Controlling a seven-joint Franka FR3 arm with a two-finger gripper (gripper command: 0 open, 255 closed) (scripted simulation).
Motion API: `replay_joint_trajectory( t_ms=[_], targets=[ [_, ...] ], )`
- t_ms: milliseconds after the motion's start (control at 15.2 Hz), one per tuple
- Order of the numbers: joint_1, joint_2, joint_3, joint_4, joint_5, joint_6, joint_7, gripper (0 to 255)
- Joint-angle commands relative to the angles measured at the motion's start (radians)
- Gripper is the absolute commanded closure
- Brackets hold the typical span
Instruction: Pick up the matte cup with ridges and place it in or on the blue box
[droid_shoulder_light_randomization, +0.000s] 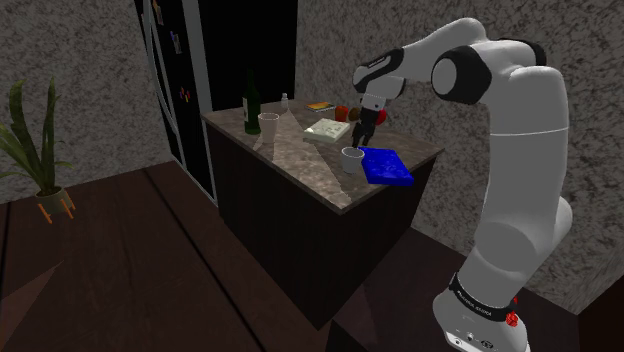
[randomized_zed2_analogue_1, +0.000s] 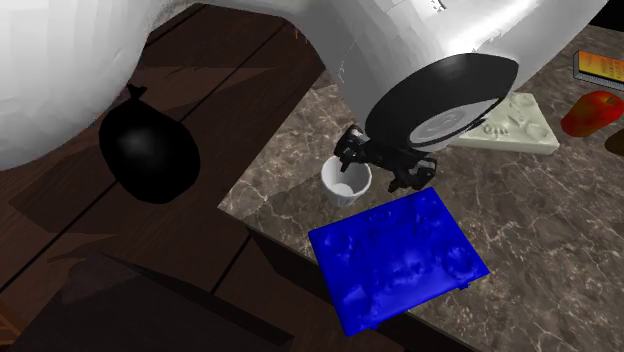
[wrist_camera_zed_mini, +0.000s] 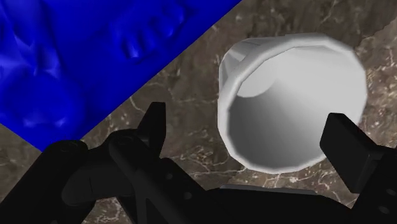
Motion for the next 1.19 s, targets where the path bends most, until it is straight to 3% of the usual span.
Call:
replay_joint_trajectory(
  t_ms=[0,462,924,990,1122],
  targets=[
    [-0.013,0.038,0.004,0.030,0.014,0.003,-0.011,0],
    [-0.006,0.064,0.016,-0.020,0.033,0.077,-0.023,0],
    [-0.006,0.064,0.016,-0.020,0.033,0.077,-0.023,0],
    [-0.006,0.064,0.016,-0.020,0.033,0.077,-0.023,255],
    [-0.006,0.064,0.016,-0.020,0.033,0.077,-0.023,255]
  ],
)
